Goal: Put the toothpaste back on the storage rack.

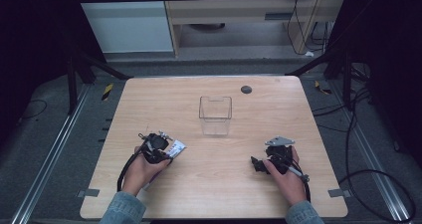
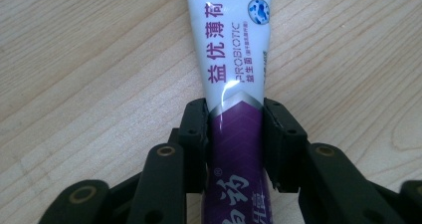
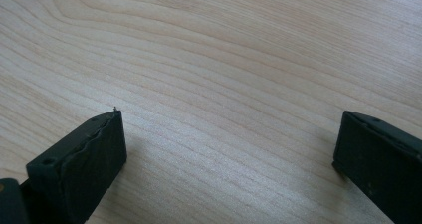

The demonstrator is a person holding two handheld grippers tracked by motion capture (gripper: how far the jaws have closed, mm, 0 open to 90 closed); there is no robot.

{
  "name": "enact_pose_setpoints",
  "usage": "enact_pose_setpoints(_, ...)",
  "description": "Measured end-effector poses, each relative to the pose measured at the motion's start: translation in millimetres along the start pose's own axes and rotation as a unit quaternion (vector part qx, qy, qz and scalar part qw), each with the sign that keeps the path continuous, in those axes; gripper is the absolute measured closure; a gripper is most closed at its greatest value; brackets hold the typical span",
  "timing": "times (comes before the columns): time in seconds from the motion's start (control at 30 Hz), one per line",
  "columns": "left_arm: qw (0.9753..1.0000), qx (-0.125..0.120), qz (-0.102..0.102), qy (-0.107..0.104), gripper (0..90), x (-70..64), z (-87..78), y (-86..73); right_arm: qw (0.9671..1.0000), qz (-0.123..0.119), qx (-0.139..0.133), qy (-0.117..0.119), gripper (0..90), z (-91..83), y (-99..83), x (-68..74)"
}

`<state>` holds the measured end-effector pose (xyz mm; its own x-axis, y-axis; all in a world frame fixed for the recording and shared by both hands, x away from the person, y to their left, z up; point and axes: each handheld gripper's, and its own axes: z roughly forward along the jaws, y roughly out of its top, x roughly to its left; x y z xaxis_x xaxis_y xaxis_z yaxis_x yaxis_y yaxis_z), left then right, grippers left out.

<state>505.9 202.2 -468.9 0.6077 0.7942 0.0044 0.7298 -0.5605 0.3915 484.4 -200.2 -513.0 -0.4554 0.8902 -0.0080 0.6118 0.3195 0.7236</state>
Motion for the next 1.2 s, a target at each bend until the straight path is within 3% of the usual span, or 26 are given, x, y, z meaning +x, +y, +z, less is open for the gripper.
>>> enact_pose_setpoints(0.27,0.9999,-0.011,0.006,-0.005,71.4,-1.0,-1.8,-0.9,1.0000,0.004,0.001,0.001,0.4,-0.1,0.3,0.4)
enact_pose_setpoints(0.47,0.9992,-0.040,-0.001,-0.003,76.9,-3.4,-8.3,-9.2,1.0000,0.005,0.001,0.000,0.4,0.0,0.4,0.5)
enact_pose_setpoints(0.7,0.9962,-0.085,-0.018,0.005,78.0,1.9,-33.0,-14.8,1.0000,0.005,0.001,-0.002,0.4,0.3,0.5,0.8)
enact_pose_setpoints(0.8,0.9953,-0.094,-0.019,0.011,78.2,3.2,-39.2,-14.4,1.0000,0.005,0.001,-0.002,0.4,0.3,0.5,0.8)
enact_pose_setpoints(0.83,0.9937,-0.110,-0.012,0.018,78.2,3.4,-45.2,-14.2,1.0000,0.006,0.000,-0.002,0.4,0.3,0.5,0.9)
enact_pose_setpoints(0.9,0.9927,-0.119,-0.014,0.014,78.3,2.9,-49.2,-13.2,1.0000,0.005,0.001,-0.002,0.4,0.3,0.5,0.8)
enact_pose_setpoints(1.0,0.9928,-0.119,-0.006,0.013,78.3,2.7,-55.4,-8.7,1.0000,0.005,0.001,-0.002,0.4,0.3,0.5,0.7)
enact_pose_setpoints(1.2,0.9909,-0.133,-0.013,0.017,78.3,5.8,-65.9,-1.8,1.0000,0.006,0.000,-0.002,0.4,0.3,0.5,0.8)
